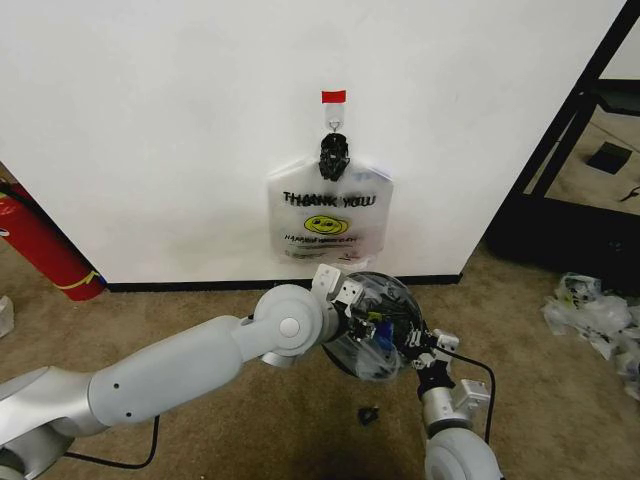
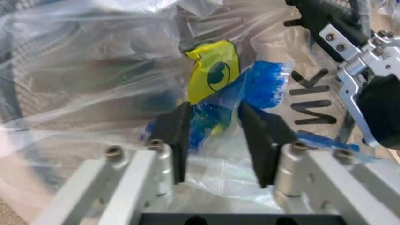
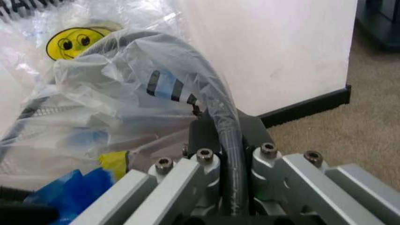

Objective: Pick up the garbage bag from the wall and place it over the trash bin.

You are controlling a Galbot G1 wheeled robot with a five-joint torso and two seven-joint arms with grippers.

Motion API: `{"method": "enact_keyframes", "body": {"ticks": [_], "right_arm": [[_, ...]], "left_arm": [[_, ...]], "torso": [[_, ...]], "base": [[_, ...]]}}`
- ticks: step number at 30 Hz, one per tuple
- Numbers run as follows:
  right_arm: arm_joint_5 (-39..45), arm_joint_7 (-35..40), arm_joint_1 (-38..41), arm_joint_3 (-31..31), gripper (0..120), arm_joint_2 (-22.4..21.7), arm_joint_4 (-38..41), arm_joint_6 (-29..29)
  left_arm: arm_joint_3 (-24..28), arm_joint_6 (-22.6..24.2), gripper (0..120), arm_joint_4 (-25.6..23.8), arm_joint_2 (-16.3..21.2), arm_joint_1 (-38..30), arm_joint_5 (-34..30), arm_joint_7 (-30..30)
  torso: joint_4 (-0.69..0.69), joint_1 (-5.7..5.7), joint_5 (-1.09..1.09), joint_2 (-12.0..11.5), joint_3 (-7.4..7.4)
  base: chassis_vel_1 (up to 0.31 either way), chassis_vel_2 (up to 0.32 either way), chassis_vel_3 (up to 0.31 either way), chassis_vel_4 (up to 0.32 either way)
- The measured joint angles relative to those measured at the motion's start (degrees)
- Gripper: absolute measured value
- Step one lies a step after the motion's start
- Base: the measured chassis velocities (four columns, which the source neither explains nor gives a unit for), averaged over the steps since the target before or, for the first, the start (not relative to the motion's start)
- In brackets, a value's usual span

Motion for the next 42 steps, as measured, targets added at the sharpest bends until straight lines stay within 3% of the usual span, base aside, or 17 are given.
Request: {"method": "enact_keyframes", "body": {"ticks": [4,8,16,21,27,35,42], "right_arm": [[0.0,0.0,0.1,-0.1,1,0.2,0.0,-0.1],[0.0,0.0,0.1,-0.1,1,0.2,0.0,-0.1],[0.0,0.2,0.1,0.0,1,0.3,0.0,-0.1],[1.6,1.1,0.3,0.4,1,0.9,0.0,-0.7],[6.6,3.1,1.5,1.0,1,1.6,0.7,-2.4],[10.1,4.2,2.0,1.3,1,1.3,1.6,-3.7],[18.3,7.0,3.7,2.7,1,1.2,2.8,-6.6]], "left_arm": [[0.1,0.0,12,0.0,-0.2,0.1,0.0,0.0],[0.1,0.0,0,0.0,-0.2,0.3,0.0,0.0],[-0.5,0.0,0,-0.8,0.3,0.7,0.8,0.1],[-2.6,0.0,0,-4.1,3.4,1.9,2.7,1.4],[-5.6,0.0,0,-10.7,9.3,10.3,6.6,3.4],[-8.9,-0.2,0,-12.7,11.3,15.0,8.1,4.2],[-11.1,-0.3,0,-15.4,13.0,19.4,9.4,4.8]], "torso": [[0.0,0.0,0.0,0.0,0.0],[0.0,0.0,0.0,0.0,0.0],[0.0,0.0,0.0,0.0,0.0],[0.0,0.0,0.0,0.0,0.0],[0.02,0.0,0.0,0.0,0.0],[-0.01,-0.01,0.0,0.0,0.0],[0.0,-0.01,0.0,0.0,0.0]], "base": [[0.0,0.0,0.0,0.0],[0.0,0.0,0.0,0.0],[0.0,0.0,0.0,0.0],[0.0,0.0,0.0,0.0],[0.0,0.0,0.0,0.0],[0.0,0.0,0.0,0.0],[0.0,0.0,0.0,0.0]]}}
